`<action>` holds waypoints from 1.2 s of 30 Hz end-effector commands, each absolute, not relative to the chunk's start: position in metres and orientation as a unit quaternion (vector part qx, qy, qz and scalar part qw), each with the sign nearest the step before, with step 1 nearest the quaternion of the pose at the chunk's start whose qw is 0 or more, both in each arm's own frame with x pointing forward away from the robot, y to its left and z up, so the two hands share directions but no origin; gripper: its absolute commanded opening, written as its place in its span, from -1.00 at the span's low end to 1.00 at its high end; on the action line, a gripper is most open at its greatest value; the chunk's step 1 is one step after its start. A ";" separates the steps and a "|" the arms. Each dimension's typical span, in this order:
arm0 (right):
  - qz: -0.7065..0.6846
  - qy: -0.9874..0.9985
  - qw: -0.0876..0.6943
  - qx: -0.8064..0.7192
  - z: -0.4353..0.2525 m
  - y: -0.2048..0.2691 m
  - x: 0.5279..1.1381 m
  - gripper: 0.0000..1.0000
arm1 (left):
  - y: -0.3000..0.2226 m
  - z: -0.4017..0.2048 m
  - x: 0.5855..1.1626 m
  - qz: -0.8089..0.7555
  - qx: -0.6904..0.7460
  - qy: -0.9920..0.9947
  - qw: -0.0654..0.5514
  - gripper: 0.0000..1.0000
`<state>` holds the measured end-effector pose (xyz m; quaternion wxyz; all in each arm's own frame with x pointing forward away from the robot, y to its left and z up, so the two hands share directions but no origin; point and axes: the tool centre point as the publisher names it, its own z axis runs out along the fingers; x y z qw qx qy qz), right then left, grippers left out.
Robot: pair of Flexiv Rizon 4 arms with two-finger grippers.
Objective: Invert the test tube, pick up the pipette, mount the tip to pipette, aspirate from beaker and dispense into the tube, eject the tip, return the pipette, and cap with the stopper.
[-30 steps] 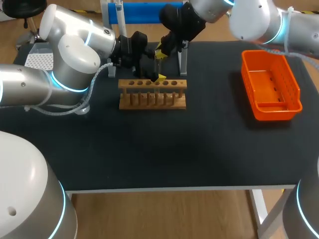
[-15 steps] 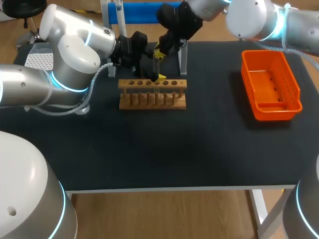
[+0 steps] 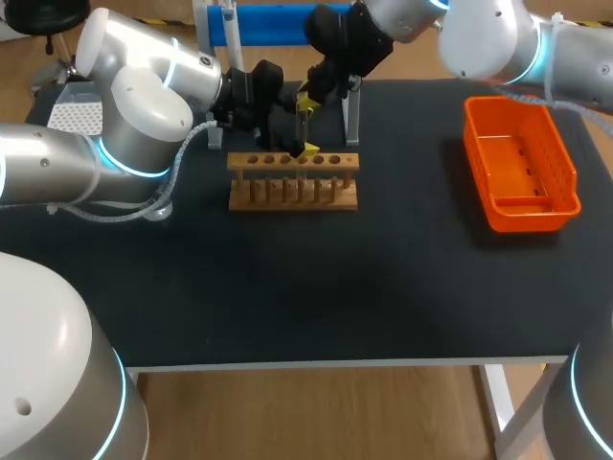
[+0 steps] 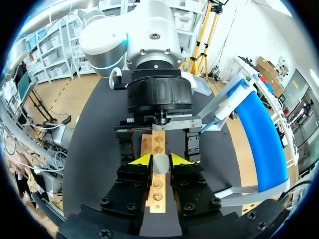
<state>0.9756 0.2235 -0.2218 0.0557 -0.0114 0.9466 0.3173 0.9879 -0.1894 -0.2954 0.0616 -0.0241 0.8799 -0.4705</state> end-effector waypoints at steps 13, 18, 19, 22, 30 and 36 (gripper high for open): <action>0.301 0.953 0.043 -0.008 -0.236 0.225 0.976 -1.00 | -0.190 -0.295 0.989 -0.469 -0.024 0.881 0.060 1.00; 0.311 0.949 0.055 -0.008 -0.228 0.224 0.977 -1.00 | -0.190 -0.295 0.989 -0.469 -0.024 0.881 0.060 1.00; 0.312 0.949 0.056 -0.008 -0.227 0.223 0.977 -1.00 | -0.190 -0.295 0.989 -0.469 -0.024 0.881 0.060 1.00; 0.315 0.947 0.059 -0.009 -0.225 0.223 0.977 -1.00 | -0.190 -0.295 0.989 -0.469 -0.024 0.881 0.060 1.00; 0.317 0.946 0.061 -0.012 -0.223 0.225 0.978 -1.00 | -0.190 -0.295 0.989 -0.469 -0.024 0.881 0.060 1.00; 0.310 0.949 0.056 -0.008 -0.229 0.225 0.980 -1.00 | -0.190 -0.295 0.989 -0.469 -0.024 0.881 0.060 1.00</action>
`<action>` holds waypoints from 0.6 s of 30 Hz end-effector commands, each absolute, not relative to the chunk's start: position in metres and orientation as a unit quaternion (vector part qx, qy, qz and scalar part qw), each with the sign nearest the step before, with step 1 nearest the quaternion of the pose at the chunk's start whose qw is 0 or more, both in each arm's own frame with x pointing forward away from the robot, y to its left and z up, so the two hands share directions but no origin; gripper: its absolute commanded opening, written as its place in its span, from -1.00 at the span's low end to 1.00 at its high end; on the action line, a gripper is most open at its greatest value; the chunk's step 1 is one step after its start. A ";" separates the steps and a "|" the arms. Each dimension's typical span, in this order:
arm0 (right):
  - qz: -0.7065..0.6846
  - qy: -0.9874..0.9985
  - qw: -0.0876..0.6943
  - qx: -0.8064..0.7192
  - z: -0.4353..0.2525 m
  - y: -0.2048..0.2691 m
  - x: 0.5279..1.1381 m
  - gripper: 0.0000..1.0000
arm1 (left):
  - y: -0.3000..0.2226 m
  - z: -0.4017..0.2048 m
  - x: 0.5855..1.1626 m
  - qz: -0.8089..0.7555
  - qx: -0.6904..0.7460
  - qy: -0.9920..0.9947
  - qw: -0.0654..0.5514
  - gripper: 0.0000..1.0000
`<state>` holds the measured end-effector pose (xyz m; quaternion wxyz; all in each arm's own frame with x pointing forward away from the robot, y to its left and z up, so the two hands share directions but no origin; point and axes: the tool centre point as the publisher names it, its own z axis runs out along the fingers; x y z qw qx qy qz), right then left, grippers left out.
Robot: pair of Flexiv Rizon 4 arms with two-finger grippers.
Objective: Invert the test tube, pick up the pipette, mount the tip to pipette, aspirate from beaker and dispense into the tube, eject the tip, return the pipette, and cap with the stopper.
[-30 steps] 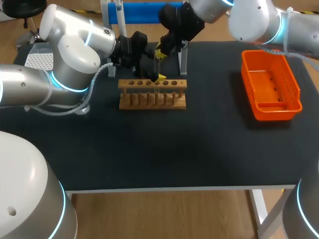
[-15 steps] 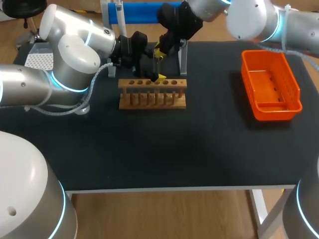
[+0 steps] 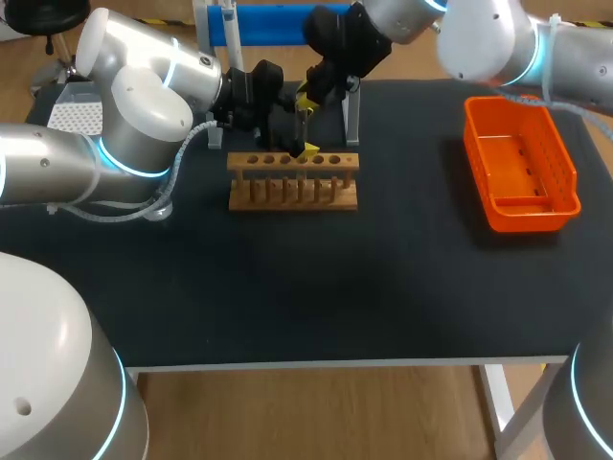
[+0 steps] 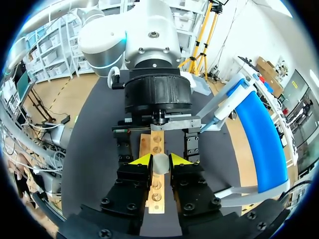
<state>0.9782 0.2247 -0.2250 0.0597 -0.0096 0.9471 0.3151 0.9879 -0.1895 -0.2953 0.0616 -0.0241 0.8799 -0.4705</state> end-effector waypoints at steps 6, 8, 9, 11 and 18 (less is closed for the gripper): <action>0.304 0.951 0.049 -0.011 -0.232 0.227 0.979 -1.00 | -0.190 -0.295 0.989 -0.469 -0.024 0.881 0.060 1.00; 0.302 0.952 0.046 -0.013 -0.233 0.227 0.978 -1.00 | -0.190 -0.295 0.989 -0.469 -0.024 0.881 0.060 1.00; 0.300 0.953 0.045 -0.014 -0.234 0.228 0.978 -1.00 | -0.190 -0.295 0.989 -0.469 -0.024 0.881 0.060 1.00; 0.298 0.953 0.043 -0.014 -0.235 0.228 0.977 -1.00 | -0.190 -0.295 0.989 -0.469 -0.024 0.881 0.060 1.00; 0.310 0.949 0.058 -0.011 -0.225 0.224 0.976 -1.00 | -0.190 -0.295 0.989 -0.469 -0.024 0.881 0.060 1.00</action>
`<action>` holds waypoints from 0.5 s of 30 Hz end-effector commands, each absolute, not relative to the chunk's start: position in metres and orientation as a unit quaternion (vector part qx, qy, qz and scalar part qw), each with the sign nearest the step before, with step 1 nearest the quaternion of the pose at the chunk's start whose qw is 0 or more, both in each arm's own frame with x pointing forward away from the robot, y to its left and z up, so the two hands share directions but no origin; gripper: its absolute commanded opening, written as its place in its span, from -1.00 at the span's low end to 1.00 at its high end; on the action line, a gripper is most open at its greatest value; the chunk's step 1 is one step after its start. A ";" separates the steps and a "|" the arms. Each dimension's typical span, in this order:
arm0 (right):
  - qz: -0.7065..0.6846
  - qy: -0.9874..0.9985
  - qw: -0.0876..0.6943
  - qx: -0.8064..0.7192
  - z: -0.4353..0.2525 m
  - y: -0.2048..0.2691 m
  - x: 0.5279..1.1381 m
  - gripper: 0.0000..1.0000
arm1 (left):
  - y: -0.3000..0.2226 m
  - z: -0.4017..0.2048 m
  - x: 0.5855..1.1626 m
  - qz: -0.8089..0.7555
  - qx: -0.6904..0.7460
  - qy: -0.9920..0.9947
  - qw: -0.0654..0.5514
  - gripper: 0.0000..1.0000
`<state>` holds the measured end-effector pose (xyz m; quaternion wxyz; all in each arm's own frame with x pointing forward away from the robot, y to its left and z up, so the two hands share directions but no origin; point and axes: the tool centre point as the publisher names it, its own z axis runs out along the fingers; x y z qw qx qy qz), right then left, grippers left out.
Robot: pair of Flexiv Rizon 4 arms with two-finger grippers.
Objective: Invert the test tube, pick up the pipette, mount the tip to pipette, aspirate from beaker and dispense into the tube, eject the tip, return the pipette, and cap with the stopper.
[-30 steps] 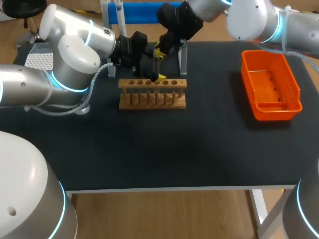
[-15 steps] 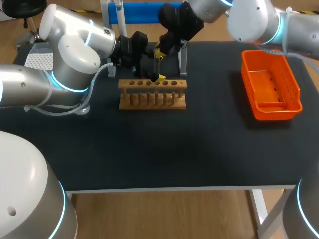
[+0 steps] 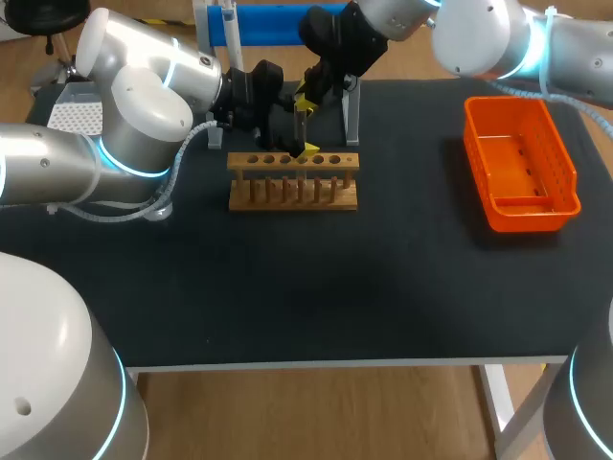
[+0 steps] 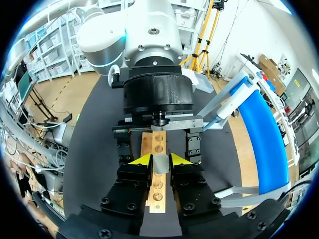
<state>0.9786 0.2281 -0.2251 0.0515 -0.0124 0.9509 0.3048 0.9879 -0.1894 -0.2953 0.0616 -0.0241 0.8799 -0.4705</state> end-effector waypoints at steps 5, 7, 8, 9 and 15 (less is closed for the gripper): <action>0.317 0.946 0.064 -0.010 -0.219 0.220 0.975 -1.00 | -0.190 -0.295 0.989 -0.469 -0.024 0.881 0.060 1.00; 0.318 0.946 0.065 -0.010 -0.218 0.219 0.974 -1.00 | -0.190 -0.295 0.989 -0.469 -0.024 0.881 0.060 1.00; 0.318 0.946 0.065 -0.009 -0.218 0.219 0.974 -1.00 | -0.190 -0.295 0.989 -0.469 -0.024 0.881 0.060 1.00; 0.318 0.946 0.065 -0.009 -0.218 0.219 0.974 -1.00 | -0.190 -0.295 0.989 -0.469 -0.024 0.881 0.060 1.00; 0.318 0.946 0.060 -0.014 -0.220 0.219 0.969 -1.00 | -0.190 -0.295 0.989 -0.469 -0.024 0.881 0.060 1.00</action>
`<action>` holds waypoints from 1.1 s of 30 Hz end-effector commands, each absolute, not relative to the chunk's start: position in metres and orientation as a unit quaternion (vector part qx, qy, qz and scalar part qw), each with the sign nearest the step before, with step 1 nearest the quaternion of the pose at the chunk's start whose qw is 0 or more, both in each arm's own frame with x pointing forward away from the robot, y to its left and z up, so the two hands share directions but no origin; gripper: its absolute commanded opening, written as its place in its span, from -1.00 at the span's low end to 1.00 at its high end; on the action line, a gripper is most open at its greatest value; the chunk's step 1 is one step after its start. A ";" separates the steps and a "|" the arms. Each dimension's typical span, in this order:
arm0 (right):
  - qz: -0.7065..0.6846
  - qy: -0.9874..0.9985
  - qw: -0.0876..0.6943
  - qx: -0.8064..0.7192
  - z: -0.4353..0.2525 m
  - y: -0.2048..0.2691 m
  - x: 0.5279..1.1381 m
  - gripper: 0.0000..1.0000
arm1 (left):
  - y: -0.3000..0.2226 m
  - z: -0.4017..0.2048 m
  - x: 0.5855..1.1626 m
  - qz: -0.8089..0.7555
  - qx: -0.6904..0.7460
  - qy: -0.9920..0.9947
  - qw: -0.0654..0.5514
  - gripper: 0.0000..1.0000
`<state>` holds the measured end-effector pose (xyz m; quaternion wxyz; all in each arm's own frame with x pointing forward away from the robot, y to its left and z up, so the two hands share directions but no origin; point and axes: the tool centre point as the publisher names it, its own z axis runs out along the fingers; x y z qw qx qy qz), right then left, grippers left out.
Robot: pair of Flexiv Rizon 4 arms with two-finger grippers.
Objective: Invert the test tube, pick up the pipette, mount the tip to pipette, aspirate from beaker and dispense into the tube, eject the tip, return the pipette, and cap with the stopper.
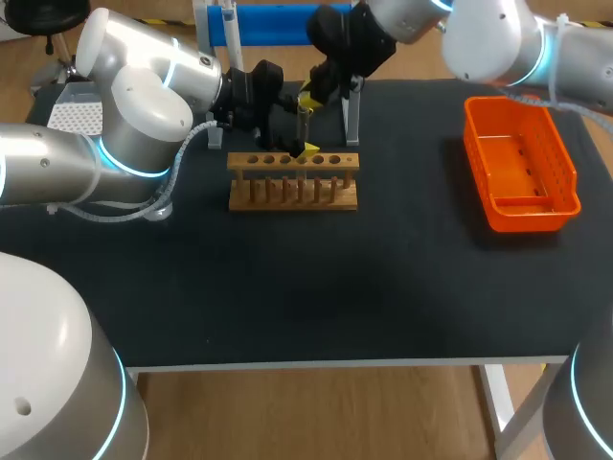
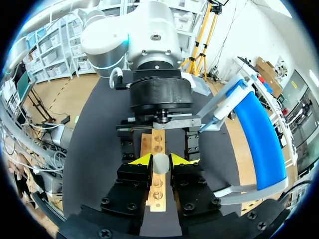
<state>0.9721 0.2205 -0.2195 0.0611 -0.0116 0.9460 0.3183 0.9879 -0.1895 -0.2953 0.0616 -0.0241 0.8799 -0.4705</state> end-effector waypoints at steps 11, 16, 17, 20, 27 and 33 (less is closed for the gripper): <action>0.304 0.951 0.048 -0.009 -0.229 0.219 0.967 -1.00 | -0.190 -0.295 0.989 -0.469 -0.024 0.881 0.060 1.00; 0.299 0.953 0.043 -0.009 -0.234 0.219 0.967 -1.00 | -0.190 -0.295 0.989 -0.469 -0.024 0.881 0.060 1.00; 0.298 0.954 0.042 -0.009 -0.235 0.220 0.967 -1.00 | -0.190 -0.295 0.989 -0.469 -0.024 0.881 0.060 1.00; 0.294 0.955 0.040 -0.010 -0.236 0.220 0.965 -1.00 | -0.190 -0.295 0.989 -0.469 -0.024 0.881 0.060 1.00; 0.299 0.953 0.052 -0.010 -0.232 0.219 0.965 -1.00 | -0.190 -0.295 0.989 -0.469 -0.024 0.881 0.060 1.00; 0.312 0.948 0.065 -0.009 -0.220 0.217 0.967 -1.00 | -0.190 -0.295 0.989 -0.469 -0.024 0.881 0.060 1.00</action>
